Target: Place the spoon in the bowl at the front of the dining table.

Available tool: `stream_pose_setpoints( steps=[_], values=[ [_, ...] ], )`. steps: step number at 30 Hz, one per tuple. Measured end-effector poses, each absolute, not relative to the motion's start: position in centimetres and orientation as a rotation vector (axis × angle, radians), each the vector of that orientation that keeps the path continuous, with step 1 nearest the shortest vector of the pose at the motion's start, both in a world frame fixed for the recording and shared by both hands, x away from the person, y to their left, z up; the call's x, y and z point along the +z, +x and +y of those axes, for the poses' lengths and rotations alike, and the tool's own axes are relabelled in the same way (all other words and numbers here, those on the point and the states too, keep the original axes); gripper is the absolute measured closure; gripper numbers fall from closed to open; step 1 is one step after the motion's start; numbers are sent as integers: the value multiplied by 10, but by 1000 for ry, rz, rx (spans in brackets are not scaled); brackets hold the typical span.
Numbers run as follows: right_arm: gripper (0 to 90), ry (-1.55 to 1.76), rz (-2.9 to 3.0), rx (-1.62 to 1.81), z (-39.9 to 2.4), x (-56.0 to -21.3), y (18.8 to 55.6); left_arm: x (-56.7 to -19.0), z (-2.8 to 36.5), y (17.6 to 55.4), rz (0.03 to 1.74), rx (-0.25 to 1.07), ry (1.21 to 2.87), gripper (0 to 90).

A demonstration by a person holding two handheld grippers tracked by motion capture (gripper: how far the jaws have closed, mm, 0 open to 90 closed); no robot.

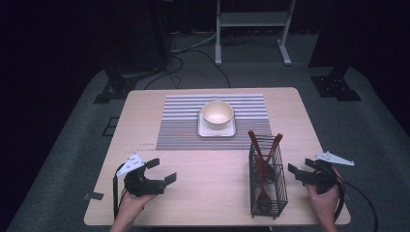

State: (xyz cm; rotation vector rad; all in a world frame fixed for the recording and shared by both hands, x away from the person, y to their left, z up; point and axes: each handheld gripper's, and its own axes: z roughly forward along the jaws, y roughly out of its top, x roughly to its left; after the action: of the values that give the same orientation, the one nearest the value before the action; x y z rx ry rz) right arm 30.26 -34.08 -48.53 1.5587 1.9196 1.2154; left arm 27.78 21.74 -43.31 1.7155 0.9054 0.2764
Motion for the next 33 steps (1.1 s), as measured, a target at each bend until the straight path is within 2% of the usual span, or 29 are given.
stream_pose_setpoints(
  steps=[33],
  values=[
    [161,1554,1926,1216,-341,-485,303,-408,154,279,710,188,1784,24]
  ],
)
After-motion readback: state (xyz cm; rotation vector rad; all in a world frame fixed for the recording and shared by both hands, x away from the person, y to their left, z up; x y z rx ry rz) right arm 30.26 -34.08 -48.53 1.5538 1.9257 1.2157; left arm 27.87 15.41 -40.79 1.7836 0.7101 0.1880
